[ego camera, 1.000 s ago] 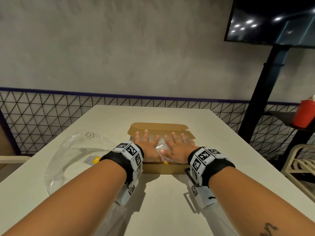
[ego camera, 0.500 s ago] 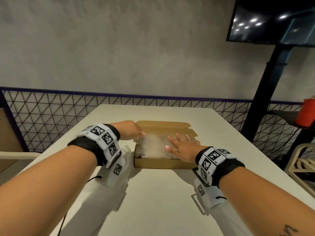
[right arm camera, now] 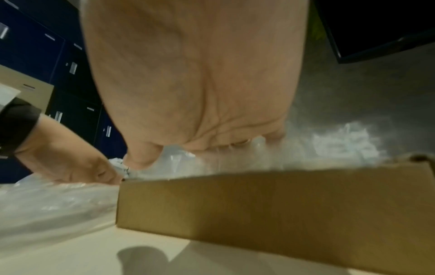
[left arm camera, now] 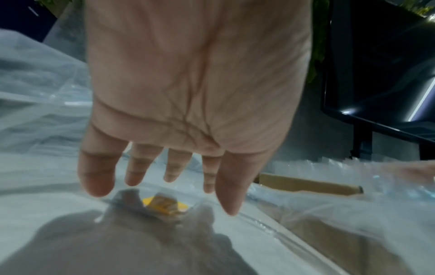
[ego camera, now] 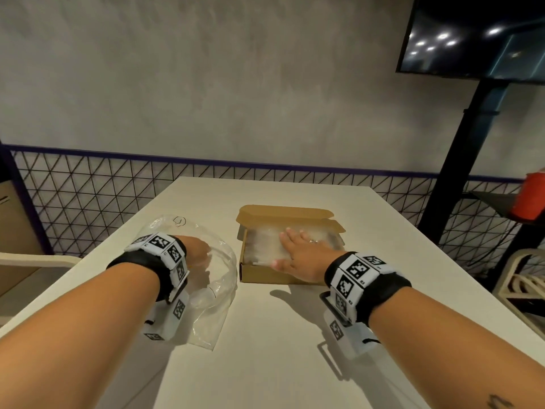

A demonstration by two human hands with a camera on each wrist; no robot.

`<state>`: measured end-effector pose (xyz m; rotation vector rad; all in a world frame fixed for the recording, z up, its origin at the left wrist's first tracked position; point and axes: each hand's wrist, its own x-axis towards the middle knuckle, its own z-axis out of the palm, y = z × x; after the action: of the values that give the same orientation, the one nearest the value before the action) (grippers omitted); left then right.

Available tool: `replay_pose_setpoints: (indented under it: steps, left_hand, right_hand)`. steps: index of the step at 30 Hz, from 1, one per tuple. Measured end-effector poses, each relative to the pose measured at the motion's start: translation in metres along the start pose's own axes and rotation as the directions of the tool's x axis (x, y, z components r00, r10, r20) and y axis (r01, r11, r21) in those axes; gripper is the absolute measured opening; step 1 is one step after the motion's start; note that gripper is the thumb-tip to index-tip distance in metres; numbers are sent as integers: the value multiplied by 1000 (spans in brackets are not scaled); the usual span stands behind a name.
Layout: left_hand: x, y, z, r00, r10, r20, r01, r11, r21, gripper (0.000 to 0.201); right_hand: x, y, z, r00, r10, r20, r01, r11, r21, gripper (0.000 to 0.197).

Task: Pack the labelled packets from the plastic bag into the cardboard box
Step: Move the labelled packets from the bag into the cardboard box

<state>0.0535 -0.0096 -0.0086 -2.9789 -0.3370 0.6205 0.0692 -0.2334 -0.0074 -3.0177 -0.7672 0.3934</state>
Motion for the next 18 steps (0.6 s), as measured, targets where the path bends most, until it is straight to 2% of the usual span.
replay_pose_setpoints:
  steps: [3,7,11,15,18]
  left_hand:
    - [4,2,8,999,27,-39,-27,1000,5,51]
    - [19,-8,6,998,41,-37,-41,999,-14,52]
    - [26,-10,4,1000,-2,-30,2,1000,16,24]
    - [30,-12,7,997,-25,-77,31,997,71,47]
    - [29,-10,3,996,-82,27,80,994,73,43]
  right_hand:
    - [6,-3,2,999,23,26,-22,999,-23,77]
    - [11,-4,-4,1000,-4,-30,4,1000,27,76]
    - [18,-5,1,1000,8,18,-8,1000,-4,76]
    - [30,-7,-9,999,23,-49,-20,998,64,74]
    - [40,-13,-9,994,42,-96,-33,996,86,74]
